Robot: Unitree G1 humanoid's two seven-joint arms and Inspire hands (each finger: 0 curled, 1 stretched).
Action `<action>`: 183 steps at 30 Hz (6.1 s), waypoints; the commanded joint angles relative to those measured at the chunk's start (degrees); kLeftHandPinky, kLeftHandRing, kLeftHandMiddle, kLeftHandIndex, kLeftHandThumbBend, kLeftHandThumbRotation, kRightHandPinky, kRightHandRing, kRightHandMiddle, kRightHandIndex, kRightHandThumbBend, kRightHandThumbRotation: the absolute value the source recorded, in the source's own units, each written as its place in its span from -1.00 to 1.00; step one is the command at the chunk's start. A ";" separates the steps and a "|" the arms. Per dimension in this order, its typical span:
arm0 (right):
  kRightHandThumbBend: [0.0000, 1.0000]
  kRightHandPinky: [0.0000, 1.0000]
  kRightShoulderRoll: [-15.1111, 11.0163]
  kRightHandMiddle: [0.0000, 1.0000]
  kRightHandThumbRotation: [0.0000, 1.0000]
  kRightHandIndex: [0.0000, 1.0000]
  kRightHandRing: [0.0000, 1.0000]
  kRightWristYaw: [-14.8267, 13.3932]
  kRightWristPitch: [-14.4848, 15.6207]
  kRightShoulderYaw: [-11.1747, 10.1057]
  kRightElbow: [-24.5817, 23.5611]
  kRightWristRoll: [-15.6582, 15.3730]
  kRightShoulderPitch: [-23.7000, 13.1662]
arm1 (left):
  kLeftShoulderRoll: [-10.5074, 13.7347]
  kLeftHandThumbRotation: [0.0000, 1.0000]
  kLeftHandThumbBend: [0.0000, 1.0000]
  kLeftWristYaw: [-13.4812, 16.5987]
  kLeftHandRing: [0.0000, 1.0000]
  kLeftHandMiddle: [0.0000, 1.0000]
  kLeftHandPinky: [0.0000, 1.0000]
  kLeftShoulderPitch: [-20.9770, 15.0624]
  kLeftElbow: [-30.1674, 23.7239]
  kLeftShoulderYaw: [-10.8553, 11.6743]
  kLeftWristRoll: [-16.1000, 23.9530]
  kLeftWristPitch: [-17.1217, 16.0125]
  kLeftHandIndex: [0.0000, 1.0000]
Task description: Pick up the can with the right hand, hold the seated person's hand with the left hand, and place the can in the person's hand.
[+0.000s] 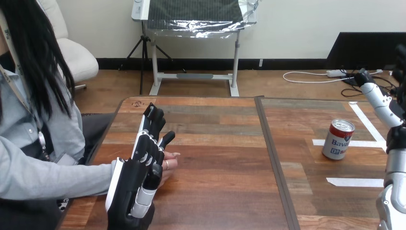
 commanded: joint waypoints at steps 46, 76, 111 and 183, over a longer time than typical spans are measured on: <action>1.00 0.74 -1.46 0.84 0.02 0.98 0.89 -0.56 10.76 3.62 9.94 -2.09 -7.25 | -0.22 0.74 1.00 -0.74 0.99 1.00 0.81 -4.05 0.46 0.54 -0.86 -0.91 1.00; 1.00 0.78 -1.76 0.86 0.05 1.00 0.90 -0.38 13.12 4.54 11.54 -2.91 -6.91 | 0.26 0.72 1.00 -1.83 0.99 1.00 0.81 -4.09 0.62 0.60 -1.69 -0.35 1.00; 1.00 0.86 -2.34 0.87 0.09 0.99 0.90 -0.47 19.27 5.83 13.78 -4.89 -7.75 | 0.27 0.71 1.00 -2.43 0.97 1.00 0.80 -4.14 0.58 0.72 -2.67 0.00 1.00; 1.00 0.78 -2.94 0.83 0.01 0.97 0.85 1.30 27.73 6.01 15.89 -6.00 -12.73 | -0.15 0.66 1.00 -5.75 0.96 0.99 0.80 -5.29 1.00 2.18 -4.68 1.14 1.00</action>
